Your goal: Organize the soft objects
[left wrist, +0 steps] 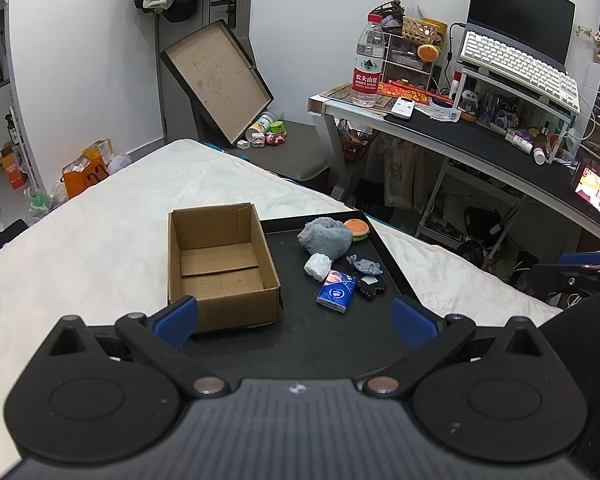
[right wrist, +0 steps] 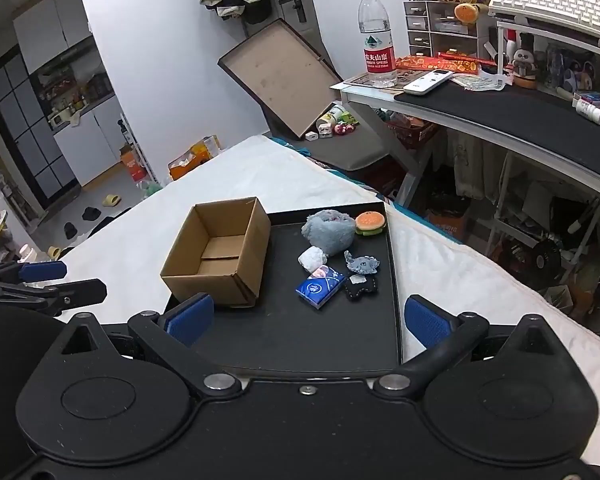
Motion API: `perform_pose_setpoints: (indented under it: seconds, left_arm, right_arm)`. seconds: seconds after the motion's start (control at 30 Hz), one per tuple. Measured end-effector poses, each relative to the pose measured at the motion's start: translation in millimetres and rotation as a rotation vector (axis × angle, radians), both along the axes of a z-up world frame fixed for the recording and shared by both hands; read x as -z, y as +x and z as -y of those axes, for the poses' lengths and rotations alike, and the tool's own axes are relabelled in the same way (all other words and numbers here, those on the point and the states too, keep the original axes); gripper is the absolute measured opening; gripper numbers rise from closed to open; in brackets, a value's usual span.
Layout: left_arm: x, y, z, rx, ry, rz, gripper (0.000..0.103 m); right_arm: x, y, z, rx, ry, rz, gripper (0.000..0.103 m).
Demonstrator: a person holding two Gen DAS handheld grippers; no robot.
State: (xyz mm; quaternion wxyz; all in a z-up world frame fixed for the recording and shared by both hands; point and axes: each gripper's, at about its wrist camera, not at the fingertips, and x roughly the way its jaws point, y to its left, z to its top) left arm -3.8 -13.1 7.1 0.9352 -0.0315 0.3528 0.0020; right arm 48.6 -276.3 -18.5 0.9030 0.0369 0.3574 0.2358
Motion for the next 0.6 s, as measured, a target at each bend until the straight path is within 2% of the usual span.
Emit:
perform_pose_setpoints:
  seconds: [0.6]
  left_arm:
    - [2.0, -0.4, 0.4, -0.001, 0.0, 0.0, 0.103]
  right_arm:
    - [-1.8, -0.9, -0.3, 0.0, -0.003, 0.007, 0.103]
